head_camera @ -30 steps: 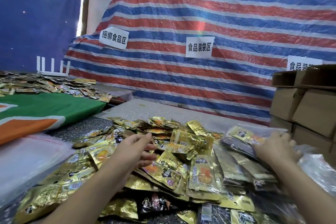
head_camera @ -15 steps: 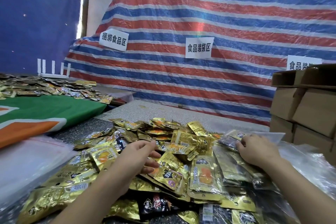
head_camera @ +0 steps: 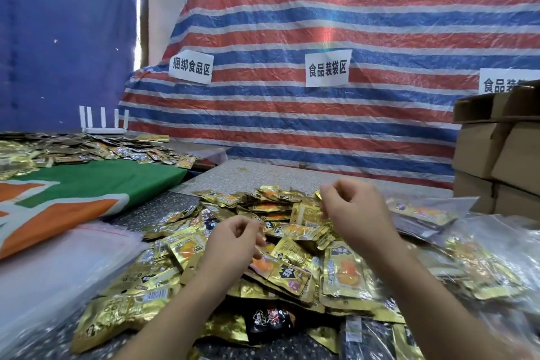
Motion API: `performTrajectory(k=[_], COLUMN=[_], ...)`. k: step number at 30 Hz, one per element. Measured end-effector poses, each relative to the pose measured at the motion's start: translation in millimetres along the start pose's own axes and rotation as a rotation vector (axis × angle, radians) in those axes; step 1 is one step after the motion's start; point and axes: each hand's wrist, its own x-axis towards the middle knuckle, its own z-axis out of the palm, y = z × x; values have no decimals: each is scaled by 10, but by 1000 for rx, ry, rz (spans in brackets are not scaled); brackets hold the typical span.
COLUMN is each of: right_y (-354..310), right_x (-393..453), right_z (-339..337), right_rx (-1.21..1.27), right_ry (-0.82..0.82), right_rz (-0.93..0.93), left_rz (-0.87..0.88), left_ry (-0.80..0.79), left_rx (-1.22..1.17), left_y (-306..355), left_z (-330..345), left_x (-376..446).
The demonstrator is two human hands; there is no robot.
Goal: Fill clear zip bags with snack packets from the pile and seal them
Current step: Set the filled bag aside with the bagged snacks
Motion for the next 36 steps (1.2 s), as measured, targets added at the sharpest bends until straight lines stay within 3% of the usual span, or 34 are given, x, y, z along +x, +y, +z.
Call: performTrajectory(k=[8, 12, 18, 21, 24, 27, 32, 36], right_y=[-127, -56, 21, 41, 52, 59, 32, 8], right_x=[-78, -69, -61, -45, -34, -31, -40, -43], right_z=[139, 172, 191, 189, 183, 188, 180, 172], right_rx=[93, 87, 59, 47, 77, 80, 60, 46], right_ry=[-125, -157, -160, -148, -161, -169, -176, -174], right_rz=[-3, -11, 14, 8, 5, -2, -12, -18], left_rz=[109, 221, 25, -106, -178, -192, -210, -154], left_ry=[228, 389, 476, 386, 225, 177, 237, 294], left_rx=[140, 530, 1093, 1225, 1230, 1254, 1334, 1234], left_y=[1, -80, -570, -698, -791, -826, -853, -874], left_z=[-268, -762, -1707, -1915, -1970, -1966, -1946, -1934], left_x=[275, 602, 808, 784, 763, 731, 694, 709])
